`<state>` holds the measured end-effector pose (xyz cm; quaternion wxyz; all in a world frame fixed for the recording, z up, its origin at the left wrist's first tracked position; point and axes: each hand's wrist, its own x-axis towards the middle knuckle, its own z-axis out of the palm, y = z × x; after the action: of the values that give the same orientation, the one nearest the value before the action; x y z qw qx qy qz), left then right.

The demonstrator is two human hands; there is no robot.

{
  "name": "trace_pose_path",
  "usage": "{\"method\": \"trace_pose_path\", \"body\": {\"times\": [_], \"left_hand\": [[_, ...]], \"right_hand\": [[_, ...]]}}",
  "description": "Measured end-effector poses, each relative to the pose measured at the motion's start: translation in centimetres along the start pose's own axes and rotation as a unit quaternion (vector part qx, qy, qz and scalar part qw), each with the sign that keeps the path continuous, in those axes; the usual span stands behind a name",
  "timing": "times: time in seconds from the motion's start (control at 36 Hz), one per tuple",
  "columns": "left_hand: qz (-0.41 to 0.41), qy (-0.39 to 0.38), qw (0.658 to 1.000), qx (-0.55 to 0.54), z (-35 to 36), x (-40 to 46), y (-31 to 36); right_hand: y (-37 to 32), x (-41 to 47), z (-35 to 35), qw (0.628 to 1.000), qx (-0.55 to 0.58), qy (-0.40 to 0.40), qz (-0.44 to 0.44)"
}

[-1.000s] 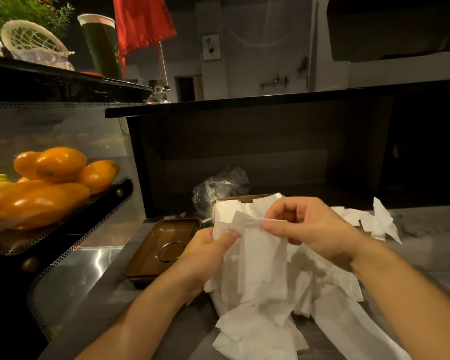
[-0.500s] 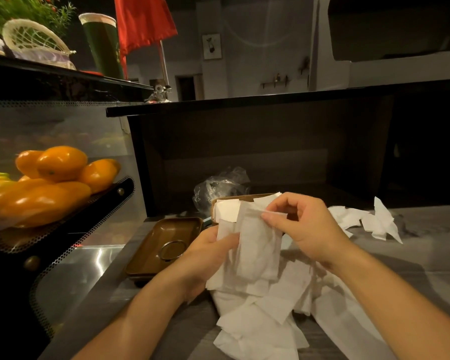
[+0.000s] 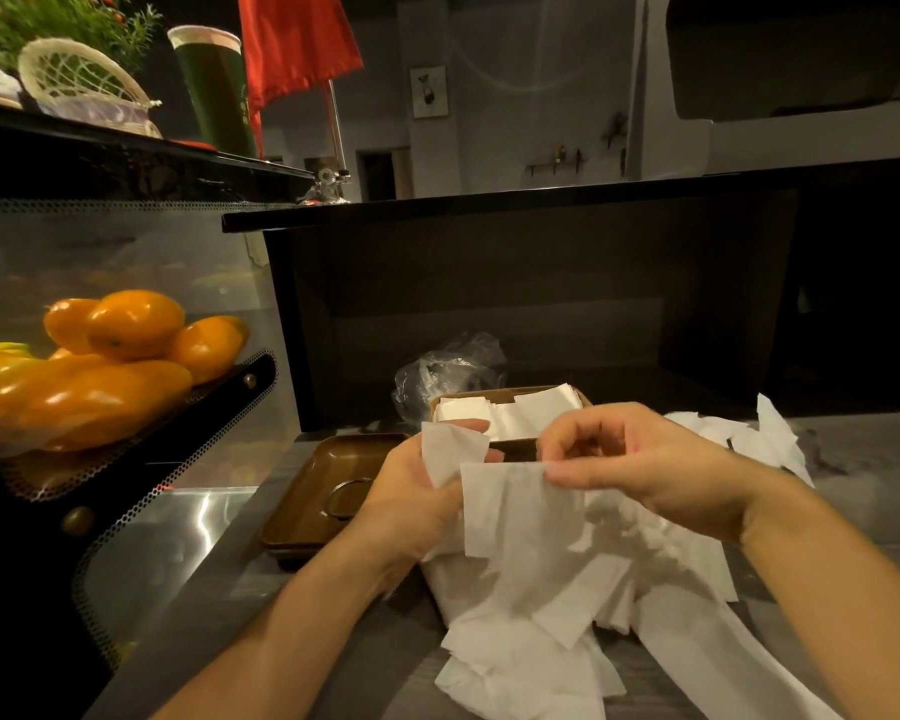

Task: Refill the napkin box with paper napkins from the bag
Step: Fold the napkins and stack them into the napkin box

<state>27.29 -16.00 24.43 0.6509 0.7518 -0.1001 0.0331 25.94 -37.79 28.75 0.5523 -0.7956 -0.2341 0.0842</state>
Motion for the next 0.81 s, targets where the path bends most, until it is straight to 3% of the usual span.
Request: {"method": "trace_pose_path", "body": {"times": [0.06, 0.14, 0.33, 0.47, 0.61, 0.69, 0.81], "left_hand": [[0.007, 0.008, 1.0, 0.008, 0.1, 0.0, 0.1], [0.02, 0.004, 1.0, -0.005, 0.1, 0.1, 0.0], [0.038, 0.002, 0.999, 0.003, 0.3, 0.3, -0.2], [0.003, 0.038, 0.997, -0.061, 0.7, 0.1, -0.2], [-0.085, 0.086, 0.981, -0.15, 0.4, 0.0, 0.1], [-0.12, 0.02, 0.977, -0.173, 0.5, -0.2, 0.5], [-0.07, -0.027, 0.987, -0.143, 0.6, -0.7, 0.9]], "right_hand": [[0.1, 0.5, 0.1, 0.999, 0.022, 0.046, -0.004], [-0.1, 0.6, 0.4, 0.995, 0.081, 0.056, 0.007], [1.1, 1.7, 1.7, 0.994, -0.044, 0.041, 0.097], [1.5, 1.6, 1.4, 0.995, -0.057, 0.065, 0.05], [2.3, 1.7, 1.7, 0.99, -0.123, 0.072, -0.001], [2.5, 1.8, 1.7, 0.988, -0.13, 0.079, -0.018], [2.7, 1.9, 1.6, 0.989, -0.108, 0.103, -0.02]]}}
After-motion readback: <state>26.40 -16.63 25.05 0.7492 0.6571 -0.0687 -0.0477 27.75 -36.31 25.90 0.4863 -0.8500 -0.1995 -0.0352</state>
